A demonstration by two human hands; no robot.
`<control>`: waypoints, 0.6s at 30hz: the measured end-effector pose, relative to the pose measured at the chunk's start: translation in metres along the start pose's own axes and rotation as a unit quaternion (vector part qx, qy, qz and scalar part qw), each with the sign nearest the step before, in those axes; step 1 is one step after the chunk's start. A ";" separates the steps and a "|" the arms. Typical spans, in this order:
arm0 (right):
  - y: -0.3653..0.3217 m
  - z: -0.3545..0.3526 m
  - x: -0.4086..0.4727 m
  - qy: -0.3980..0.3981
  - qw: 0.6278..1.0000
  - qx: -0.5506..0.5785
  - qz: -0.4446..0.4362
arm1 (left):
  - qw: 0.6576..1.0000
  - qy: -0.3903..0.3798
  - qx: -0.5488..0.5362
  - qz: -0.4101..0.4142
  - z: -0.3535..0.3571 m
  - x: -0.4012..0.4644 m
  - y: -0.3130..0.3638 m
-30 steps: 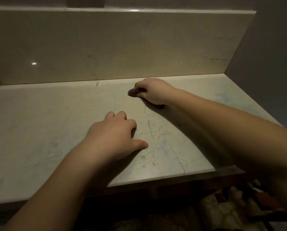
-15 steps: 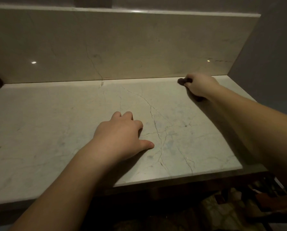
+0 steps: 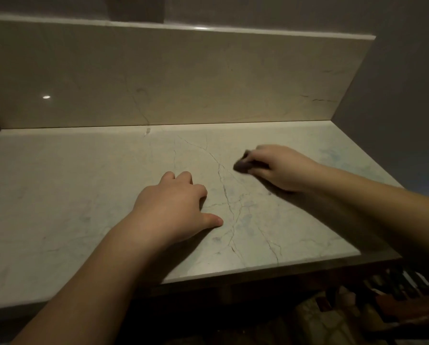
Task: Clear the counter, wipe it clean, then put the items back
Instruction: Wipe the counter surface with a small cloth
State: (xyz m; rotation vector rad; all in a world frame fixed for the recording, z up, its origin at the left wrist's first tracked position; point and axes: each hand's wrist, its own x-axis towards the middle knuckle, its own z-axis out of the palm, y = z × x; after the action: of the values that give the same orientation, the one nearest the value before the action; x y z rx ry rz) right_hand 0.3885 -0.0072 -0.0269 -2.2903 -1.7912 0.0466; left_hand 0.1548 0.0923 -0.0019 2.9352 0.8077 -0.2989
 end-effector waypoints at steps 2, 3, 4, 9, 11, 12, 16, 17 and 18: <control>0.000 -0.004 -0.013 -0.022 1.000 -0.001 -0.013 | 1.000 0.001 0.000 -0.002 0.000 0.000 0.000; 0.004 -0.007 -0.009 -0.029 1.000 -0.003 -0.001 | 1.000 0.000 -0.002 -0.003 0.000 0.000 0.000; 0.011 -0.008 0.001 -0.024 0.999 -0.005 0.020 | 1.000 -0.001 -0.005 -0.003 -0.001 0.001 0.001; 0.054 -0.004 0.072 0.034 0.990 -0.045 0.127 | 1.000 -0.009 -0.007 -0.005 -0.003 -0.001 0.002; 0.051 0.000 0.082 0.030 0.991 -0.042 0.122 | 1.000 -0.007 -0.010 -0.008 -0.003 -0.001 0.002; 0.043 0.000 0.077 0.026 0.993 -0.030 0.108 | 1.000 -0.005 -0.009 -0.008 -0.003 -0.001 0.002; -0.005 0.000 0.010 -0.022 0.999 0.012 -0.028 | 1.000 0.000 -0.006 -0.011 -0.002 -0.001 0.000; -0.015 0.000 -0.013 -0.029 0.997 0.015 -0.068 | 1.000 -0.001 -0.006 -0.011 -0.001 0.000 0.000; -0.025 -0.001 -0.035 -0.040 0.993 0.020 -0.111 | 1.000 -0.003 -0.004 -0.012 -0.001 0.000 0.001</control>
State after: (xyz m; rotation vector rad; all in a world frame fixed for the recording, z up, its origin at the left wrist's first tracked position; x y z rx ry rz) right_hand 0.3564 -0.0356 -0.0255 -2.0765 -2.0546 0.1359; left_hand 0.1552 0.0917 -0.0010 2.9175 0.8404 -0.3037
